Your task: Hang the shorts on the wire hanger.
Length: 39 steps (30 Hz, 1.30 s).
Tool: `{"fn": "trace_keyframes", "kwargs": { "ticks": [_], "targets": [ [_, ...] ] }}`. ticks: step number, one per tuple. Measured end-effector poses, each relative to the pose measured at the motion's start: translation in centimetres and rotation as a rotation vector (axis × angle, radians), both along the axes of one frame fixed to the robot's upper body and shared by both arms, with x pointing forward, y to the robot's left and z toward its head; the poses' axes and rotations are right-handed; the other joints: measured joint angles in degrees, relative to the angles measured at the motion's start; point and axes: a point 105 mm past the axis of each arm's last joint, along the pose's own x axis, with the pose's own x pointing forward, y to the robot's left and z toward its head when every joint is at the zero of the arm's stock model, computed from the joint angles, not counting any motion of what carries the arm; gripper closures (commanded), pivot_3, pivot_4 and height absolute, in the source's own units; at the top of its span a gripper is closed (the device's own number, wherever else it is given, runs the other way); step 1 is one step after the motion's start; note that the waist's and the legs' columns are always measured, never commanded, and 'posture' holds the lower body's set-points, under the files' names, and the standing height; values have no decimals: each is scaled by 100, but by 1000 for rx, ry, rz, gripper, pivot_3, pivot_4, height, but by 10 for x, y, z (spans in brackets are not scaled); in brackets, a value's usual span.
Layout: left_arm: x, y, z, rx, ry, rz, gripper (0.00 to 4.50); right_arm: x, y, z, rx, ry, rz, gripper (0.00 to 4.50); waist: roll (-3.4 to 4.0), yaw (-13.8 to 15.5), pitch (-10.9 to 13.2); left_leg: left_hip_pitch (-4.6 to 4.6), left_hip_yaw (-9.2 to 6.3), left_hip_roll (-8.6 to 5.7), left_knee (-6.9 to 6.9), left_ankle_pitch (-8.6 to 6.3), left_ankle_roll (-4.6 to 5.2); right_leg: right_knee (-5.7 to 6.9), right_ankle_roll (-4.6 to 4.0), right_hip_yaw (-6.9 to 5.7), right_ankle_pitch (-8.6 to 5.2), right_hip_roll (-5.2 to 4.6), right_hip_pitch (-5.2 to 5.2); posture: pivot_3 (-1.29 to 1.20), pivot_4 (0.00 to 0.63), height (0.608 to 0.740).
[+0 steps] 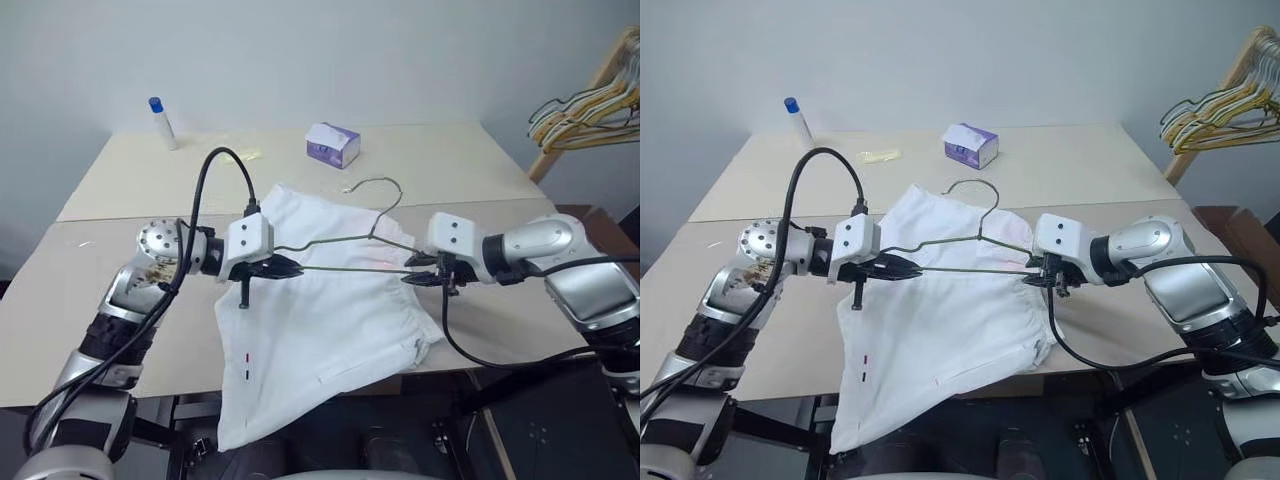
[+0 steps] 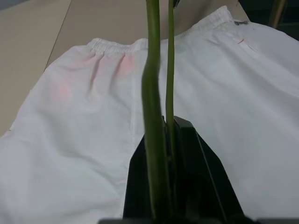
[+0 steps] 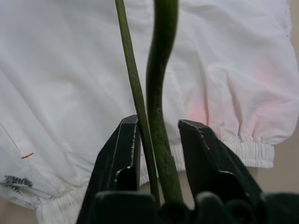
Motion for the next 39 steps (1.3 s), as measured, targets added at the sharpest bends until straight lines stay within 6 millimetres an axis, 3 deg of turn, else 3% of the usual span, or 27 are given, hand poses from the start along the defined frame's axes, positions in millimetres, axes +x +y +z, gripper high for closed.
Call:
{"fn": "trace_keyframes", "kwargs": {
  "ticks": [2,6,7,11,13,16,19,22,25,31,36,39],
  "targets": [
    [0,1,1,-2,-8,2,4500,-3,0,-1,2,15,14,4487,0,-6,0,2,1,0,0,0,0,0,0,0,0,1,2,-15,0,740],
    [-1,-1,3,-4,-41,-29,4500,-7,-2,1,16,26,16,4487,0,-21,0,4,2,0,0,-1,1,0,0,0,0,1,2,-22,0,740],
    [0,-2,3,-14,-53,-33,3924,-8,-3,0,17,27,14,4500,0,-19,0,4,2,0,0,-1,1,0,0,1,0,1,2,-22,0,740],
    [11,-4,5,-79,-45,-19,2785,-16,-9,-1,37,48,4,4500,0,-4,-1,2,15,0,5,-1,2,1,0,-5,0,2,3,-29,0,740],
    [19,-2,16,-119,-48,-8,2071,-20,-14,1,74,67,-20,4500,-1,-11,-1,1,14,-1,6,-1,2,0,0,-5,0,1,4,-36,0,740],
    [30,8,32,-165,-71,31,1076,-29,-28,2,128,109,-87,4500,-2,-21,-2,3,12,-1,5,-4,7,-2,0,-5,0,1,7,-40,0,740],
    [40,24,40,-210,-87,108,100,-39,-49,-10,198,219,-239,4500,-4,-31,-3,3,9,1,6,-4,7,0,0,-3,0,1,7,-42,0,740],
    [42,38,51,-266,-95,176,46,-55,-75,-33,271,378,-453,4500,-4,-31,-4,4,2,1,5,-4,7,2,0,0,0,0,6,-42,0,740],
    [27,39,52,-304,-48,156,46,-68,-92,-47,338,503,-614,4500,-1,-54,-7,10,2,2,5,-5,8,6,0,8,0,0,9,-42,6,740],
    [-18,24,49,-376,62,23,46,-81,-109,-69,487,764,-888,4500,0,-66,-10,26,1,4,3,-6,9,9,0,14,-1,2,19,-36,9,740],
    [-26,28,62,-407,38,36,46,-87,-117,-85,533,895,-995,4500,5,-48,-13,26,1,1,1,-8,12,3,1,15,-2,3,22,3,10,740],
    [-30,30,59,-398,58,49,46,-86,-119,-89,549,931,-1026,4500,5,-48,-13,26,2,0,0,-8,12,3,2,16,-2,3,21,13,12,740]
  ]
}}
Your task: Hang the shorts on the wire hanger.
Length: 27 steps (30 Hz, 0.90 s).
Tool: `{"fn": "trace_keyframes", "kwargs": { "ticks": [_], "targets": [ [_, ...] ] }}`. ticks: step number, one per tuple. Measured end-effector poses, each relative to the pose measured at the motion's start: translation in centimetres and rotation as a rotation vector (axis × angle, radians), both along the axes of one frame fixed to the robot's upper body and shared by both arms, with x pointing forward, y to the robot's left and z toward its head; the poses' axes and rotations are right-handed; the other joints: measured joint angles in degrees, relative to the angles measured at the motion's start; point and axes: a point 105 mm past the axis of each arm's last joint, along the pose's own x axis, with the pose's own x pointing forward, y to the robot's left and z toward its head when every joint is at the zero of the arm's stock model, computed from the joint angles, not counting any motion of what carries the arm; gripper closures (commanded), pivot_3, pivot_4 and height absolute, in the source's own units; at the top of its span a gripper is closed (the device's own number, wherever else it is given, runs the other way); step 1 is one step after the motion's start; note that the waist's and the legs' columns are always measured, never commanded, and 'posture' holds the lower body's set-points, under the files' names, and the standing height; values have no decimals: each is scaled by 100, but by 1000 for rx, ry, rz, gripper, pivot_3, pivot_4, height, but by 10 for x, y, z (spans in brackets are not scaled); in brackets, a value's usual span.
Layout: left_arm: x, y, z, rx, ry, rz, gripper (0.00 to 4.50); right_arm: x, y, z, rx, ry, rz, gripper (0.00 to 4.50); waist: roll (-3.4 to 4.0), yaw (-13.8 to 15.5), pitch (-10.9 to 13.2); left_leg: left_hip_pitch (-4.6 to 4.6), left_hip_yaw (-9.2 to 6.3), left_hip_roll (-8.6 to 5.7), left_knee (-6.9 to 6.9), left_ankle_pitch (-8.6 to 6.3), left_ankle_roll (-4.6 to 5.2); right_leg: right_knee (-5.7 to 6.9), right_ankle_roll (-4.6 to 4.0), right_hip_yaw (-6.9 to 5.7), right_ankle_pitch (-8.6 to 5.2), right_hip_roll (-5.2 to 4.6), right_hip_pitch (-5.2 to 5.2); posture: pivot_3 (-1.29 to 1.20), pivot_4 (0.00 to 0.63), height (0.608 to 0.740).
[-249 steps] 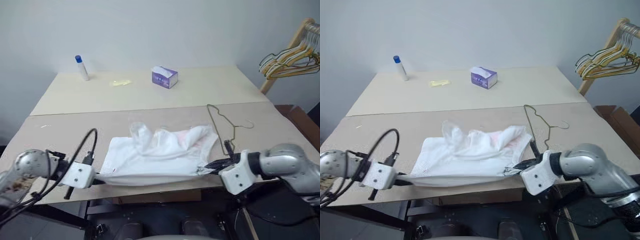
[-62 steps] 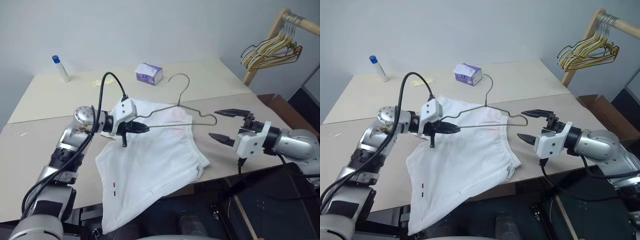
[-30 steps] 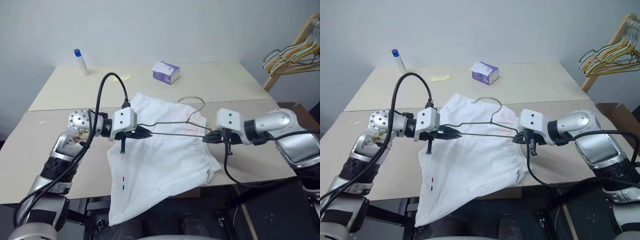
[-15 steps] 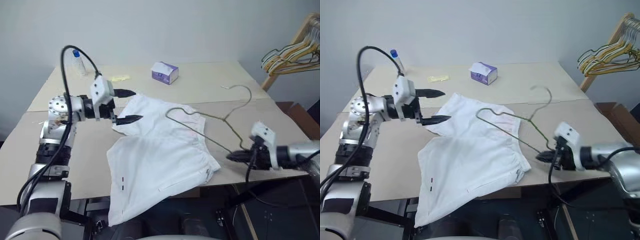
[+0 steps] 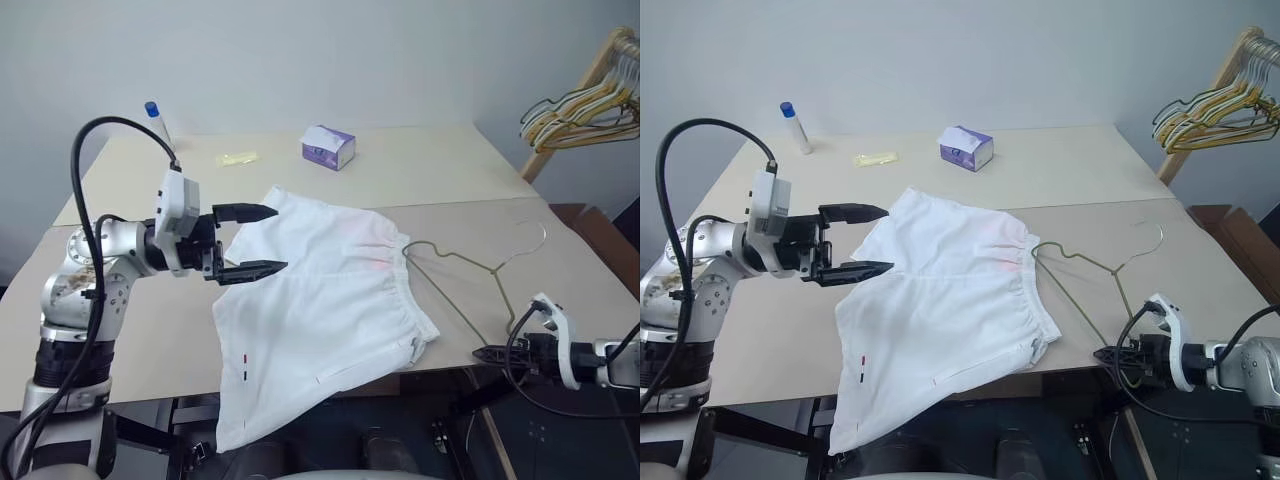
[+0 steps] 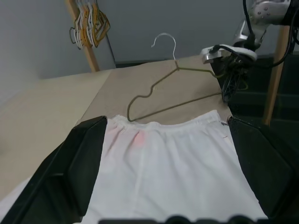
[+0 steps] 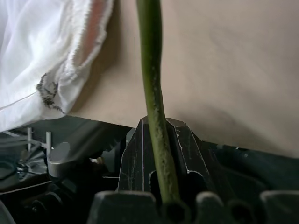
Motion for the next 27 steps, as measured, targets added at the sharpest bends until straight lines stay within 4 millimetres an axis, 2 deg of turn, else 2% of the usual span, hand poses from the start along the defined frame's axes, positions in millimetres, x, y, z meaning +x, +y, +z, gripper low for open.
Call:
{"fn": "trace_keyframes", "kwargs": {
  "ticks": [8,15,23,27],
  "targets": [
    [-5,1,0,-14,11,18,46,14,-2,1,39,-11,-41,4500,0,28,0,2,-1,0,-2,0,0,-2,0,-1,0,1,3,29,13,740],
    [-5,2,0,-11,10,25,46,13,4,-4,40,8,2,4500,1,38,0,3,-1,-1,-2,0,0,-2,0,-1,0,1,4,49,9,740],
    [-7,4,-3,1,12,39,46,13,-19,1,12,-21,-71,4500,0,106,-1,2,1,-1,-3,0,0,-3,0,-2,0,1,3,64,13,740],
    [-7,6,-1,5,5,49,46,8,-19,-4,8,-3,-60,4500,0,127,-1,4,2,-1,-4,0,1,-4,0,0,0,1,4,61,18,740]
  ]
}}
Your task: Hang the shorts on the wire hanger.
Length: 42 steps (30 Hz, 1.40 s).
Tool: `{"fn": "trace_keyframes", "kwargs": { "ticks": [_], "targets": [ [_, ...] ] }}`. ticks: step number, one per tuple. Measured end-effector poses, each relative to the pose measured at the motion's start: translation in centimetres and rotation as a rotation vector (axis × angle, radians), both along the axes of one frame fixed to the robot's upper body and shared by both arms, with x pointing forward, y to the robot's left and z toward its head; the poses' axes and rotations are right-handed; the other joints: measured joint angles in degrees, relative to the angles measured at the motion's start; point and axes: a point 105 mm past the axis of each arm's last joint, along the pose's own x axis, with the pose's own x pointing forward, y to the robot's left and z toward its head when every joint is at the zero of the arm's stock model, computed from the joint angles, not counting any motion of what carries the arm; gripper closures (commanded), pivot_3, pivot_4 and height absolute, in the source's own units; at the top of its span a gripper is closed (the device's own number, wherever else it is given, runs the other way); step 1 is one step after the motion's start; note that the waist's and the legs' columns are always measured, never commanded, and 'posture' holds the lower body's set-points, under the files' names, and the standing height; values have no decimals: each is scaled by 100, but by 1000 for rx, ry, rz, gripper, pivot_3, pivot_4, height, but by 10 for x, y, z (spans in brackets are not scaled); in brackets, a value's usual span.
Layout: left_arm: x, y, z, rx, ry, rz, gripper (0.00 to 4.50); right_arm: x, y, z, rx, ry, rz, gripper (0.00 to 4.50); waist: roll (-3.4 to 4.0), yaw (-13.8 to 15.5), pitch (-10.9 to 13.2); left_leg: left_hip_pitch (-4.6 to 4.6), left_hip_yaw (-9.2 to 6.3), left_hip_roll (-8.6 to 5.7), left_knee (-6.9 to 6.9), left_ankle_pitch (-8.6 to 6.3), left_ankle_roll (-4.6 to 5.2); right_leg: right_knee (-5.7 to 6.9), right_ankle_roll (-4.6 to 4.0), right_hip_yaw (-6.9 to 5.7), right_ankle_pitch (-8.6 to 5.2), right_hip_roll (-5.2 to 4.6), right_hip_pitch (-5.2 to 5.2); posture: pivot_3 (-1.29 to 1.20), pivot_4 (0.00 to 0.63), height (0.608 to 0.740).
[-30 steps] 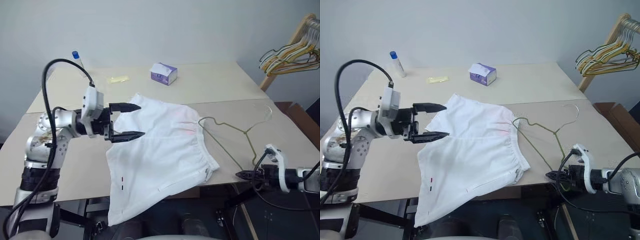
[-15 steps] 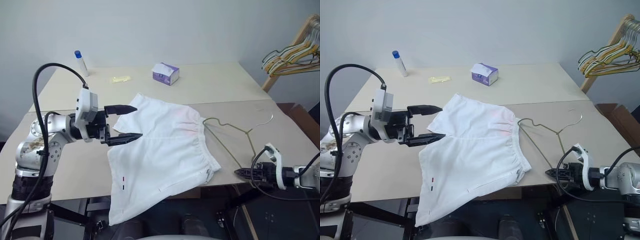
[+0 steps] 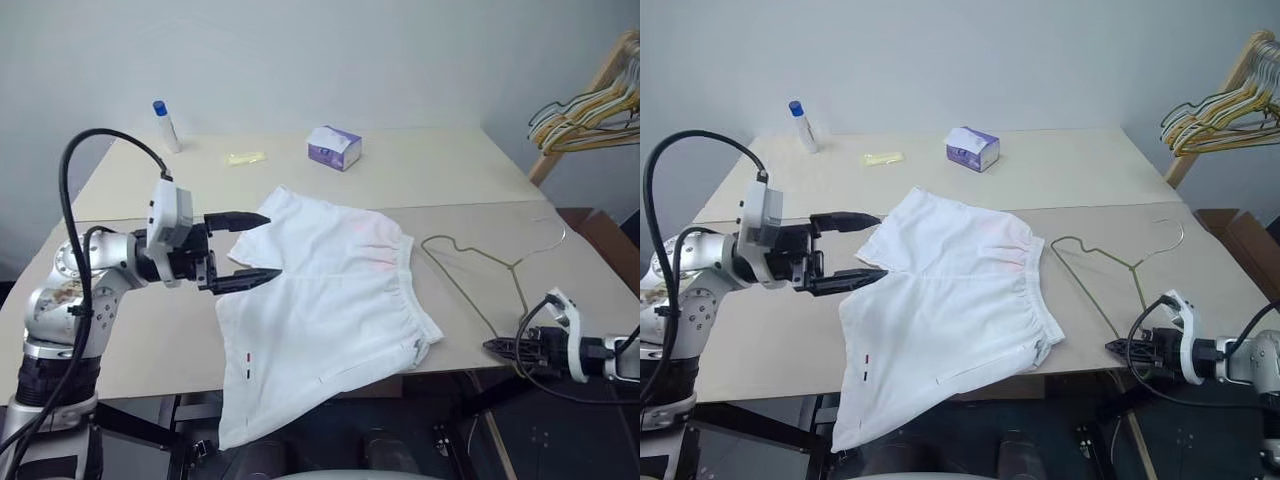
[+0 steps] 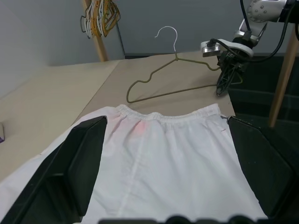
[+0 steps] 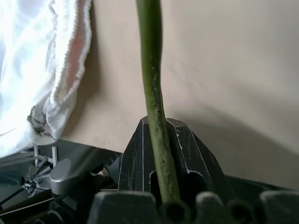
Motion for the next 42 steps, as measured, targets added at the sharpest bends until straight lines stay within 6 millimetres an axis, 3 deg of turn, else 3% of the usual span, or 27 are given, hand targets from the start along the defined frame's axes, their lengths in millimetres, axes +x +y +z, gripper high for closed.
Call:
{"fn": "trace_keyframes", "kwargs": {
  "ticks": [20,28,42],
  "targets": [
    [-3,-5,0,9,16,-22,46,3,26,4,18,-20,202,4500,-1,33,4,6,-2,2,-3,0,1,-4,-1,-1,-1,2,5,96,31,740],
    [-8,-13,-4,32,16,-69,46,30,35,6,-41,-46,300,4500,0,60,4,2,-2,0,-8,0,1,-9,-1,-2,-1,1,-1,125,25,740],
    [-13,-9,-8,46,20,-53,46,61,26,0,-126,25,343,4500,0,207,3,-1,-1,0,-7,0,0,-6,-3,-6,1,1,-4,175,10,740]
  ]
}}
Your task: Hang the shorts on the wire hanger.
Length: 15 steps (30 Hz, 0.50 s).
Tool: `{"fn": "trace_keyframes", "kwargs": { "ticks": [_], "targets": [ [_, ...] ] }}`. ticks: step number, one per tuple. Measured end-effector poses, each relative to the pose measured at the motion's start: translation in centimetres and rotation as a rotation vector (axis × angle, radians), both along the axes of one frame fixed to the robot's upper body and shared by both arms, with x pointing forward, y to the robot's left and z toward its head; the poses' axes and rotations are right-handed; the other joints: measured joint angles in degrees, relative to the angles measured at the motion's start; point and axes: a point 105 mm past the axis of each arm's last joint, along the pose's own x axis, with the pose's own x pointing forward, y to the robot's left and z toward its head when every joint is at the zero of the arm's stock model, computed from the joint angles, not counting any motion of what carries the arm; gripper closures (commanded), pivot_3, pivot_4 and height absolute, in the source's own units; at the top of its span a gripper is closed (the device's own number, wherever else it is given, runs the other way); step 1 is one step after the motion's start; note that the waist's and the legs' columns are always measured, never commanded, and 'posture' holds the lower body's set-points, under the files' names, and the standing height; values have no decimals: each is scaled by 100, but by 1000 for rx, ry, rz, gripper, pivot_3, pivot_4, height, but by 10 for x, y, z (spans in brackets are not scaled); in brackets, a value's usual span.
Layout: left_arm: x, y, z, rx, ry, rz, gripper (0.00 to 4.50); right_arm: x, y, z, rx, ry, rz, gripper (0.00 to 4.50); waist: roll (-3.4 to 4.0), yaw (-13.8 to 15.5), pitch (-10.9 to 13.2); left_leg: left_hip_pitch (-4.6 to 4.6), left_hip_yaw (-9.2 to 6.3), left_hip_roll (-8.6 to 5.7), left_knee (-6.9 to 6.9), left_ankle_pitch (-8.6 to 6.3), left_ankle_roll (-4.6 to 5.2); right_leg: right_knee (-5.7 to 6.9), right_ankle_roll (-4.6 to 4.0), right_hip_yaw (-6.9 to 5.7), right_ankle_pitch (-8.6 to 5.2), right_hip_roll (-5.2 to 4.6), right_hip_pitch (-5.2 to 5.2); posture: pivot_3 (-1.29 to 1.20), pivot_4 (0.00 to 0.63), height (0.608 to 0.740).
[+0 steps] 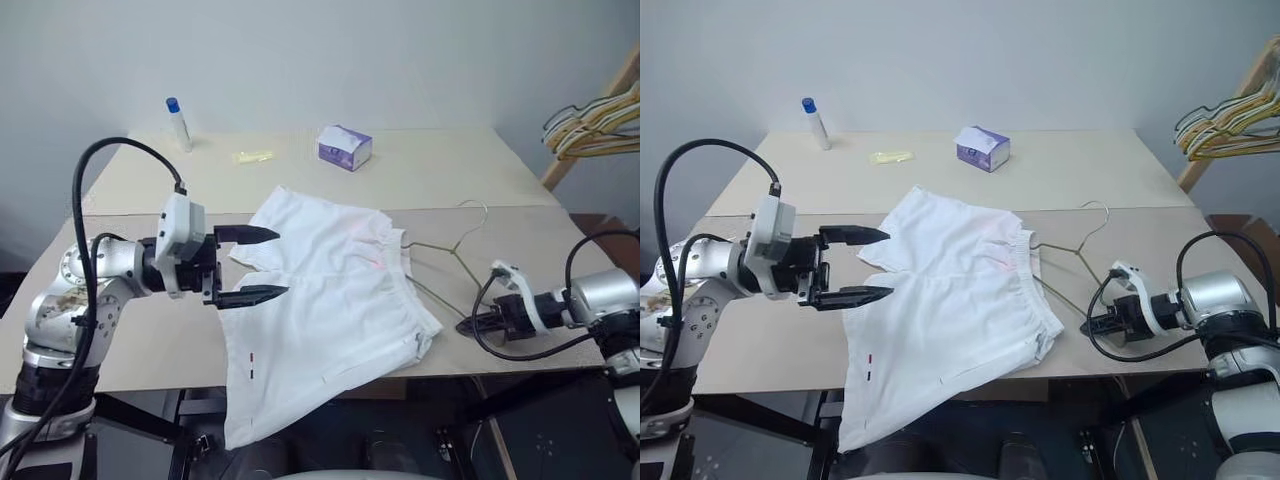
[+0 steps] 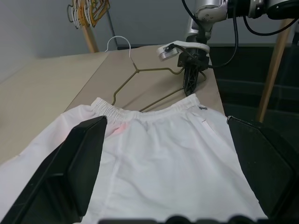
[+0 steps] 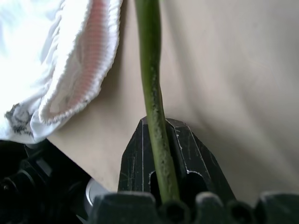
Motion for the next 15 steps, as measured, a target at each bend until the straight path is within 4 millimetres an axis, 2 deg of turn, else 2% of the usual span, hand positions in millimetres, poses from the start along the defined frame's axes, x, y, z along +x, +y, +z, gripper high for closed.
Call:
{"fn": "trace_keyframes", "kwargs": {
  "ticks": [5,10,15],
  "targets": [
    [1,0,0,1,-7,6,46,15,6,4,14,-14,-10,4500,0,24,0,-2,0,-1,-2,0,0,2,-1,-2,1,0,-3,189,8,740],
    [1,1,1,-1,-16,16,46,21,18,5,52,1,25,4500,1,65,0,-17,-1,-1,-2,1,-2,1,-1,-6,1,-1,-14,194,6,740],
    [1,0,3,-4,-31,23,46,26,18,3,42,-8,16,4500,1,137,-1,-15,1,-2,-2,2,-4,3,-2,-9,1,-1,-13,185,6,740]
  ]
}}
